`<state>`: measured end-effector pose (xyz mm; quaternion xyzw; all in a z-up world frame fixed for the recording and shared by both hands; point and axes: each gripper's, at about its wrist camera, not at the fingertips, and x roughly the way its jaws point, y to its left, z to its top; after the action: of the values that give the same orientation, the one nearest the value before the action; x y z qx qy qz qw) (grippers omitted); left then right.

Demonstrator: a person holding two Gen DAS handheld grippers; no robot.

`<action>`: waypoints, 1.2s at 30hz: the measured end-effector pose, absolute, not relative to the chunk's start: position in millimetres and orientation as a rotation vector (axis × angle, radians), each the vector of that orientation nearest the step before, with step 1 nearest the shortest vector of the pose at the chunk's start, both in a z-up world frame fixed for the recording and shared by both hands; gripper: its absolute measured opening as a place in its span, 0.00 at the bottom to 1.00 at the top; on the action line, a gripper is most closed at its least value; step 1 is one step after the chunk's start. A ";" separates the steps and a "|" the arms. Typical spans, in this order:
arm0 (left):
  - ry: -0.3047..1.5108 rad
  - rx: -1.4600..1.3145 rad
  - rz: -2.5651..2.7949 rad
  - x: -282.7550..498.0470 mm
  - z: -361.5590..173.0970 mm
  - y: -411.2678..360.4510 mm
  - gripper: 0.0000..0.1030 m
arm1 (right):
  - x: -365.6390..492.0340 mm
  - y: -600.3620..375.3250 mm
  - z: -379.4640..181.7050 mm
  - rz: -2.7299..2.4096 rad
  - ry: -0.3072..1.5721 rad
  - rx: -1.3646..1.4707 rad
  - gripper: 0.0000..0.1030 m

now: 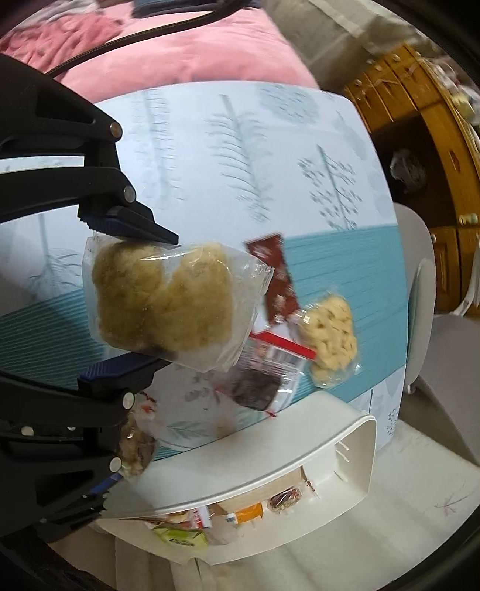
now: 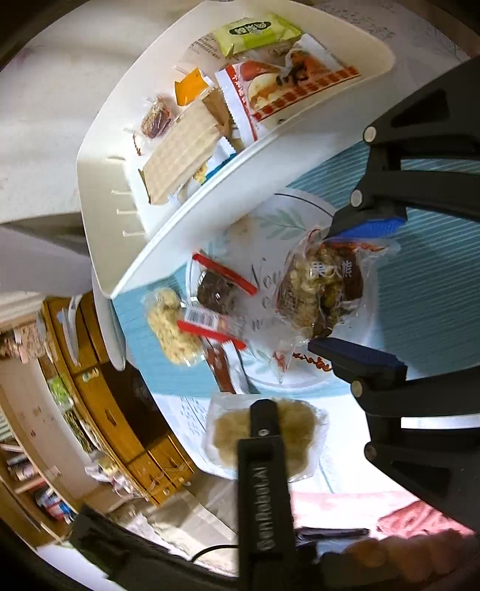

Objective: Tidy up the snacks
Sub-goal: 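Lift and carry both clear bags toward the white tray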

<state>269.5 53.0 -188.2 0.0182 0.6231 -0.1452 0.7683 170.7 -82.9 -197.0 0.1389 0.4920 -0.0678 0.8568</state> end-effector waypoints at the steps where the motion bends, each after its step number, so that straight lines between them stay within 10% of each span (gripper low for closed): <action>1: 1.353 0.021 -0.306 261.4 -188.3 57.2 0.52 | 170.5 -81.4 -194.5 -0.129 1.039 0.287 0.48; 36: 1.206 -0.318 -0.271 146.7 -121.9 -43.4 0.52 | 114.0 -232.4 -93.6 0.309 0.933 0.040 0.48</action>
<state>146.7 -43.4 -121.9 -0.1485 0.5629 -0.1266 0.8032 114.0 -232.4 -93.6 0.0194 0.4481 0.1481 0.8814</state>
